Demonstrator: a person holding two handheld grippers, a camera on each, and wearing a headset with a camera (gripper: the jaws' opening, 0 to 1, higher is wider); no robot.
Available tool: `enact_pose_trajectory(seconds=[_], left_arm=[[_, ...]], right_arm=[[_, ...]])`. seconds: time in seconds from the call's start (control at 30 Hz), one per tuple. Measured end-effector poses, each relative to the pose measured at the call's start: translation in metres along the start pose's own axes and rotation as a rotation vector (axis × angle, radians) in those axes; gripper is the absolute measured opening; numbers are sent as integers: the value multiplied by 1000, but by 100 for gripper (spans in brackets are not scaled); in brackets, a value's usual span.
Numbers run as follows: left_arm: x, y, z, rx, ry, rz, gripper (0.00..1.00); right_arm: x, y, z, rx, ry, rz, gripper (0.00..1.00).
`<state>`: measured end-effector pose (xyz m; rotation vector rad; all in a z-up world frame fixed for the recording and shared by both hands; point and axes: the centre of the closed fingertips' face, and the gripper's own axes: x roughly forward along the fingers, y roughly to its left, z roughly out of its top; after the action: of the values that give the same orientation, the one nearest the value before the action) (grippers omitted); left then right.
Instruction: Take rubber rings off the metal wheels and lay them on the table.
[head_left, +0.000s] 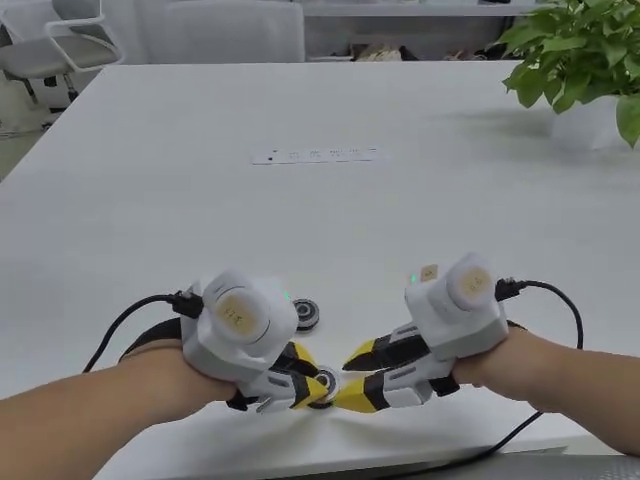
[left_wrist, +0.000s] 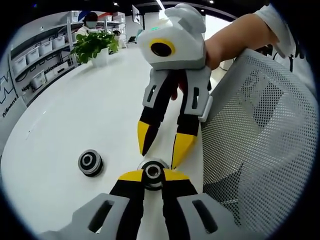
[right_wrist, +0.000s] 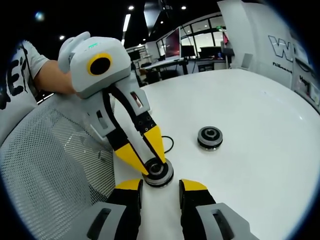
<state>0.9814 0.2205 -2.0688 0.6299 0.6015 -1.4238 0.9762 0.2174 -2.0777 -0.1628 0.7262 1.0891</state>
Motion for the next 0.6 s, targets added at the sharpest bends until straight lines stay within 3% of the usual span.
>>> enact_pose_trajectory(seconds=[0.2, 0.6], left_arm=[[0, 0, 0, -14, -15, 10, 8], [1, 0, 0, -25, -32, 29, 8]], right_arm=[[7, 4, 0, -40, 16, 15, 26], [12, 4, 1, -161, 35, -2, 24]])
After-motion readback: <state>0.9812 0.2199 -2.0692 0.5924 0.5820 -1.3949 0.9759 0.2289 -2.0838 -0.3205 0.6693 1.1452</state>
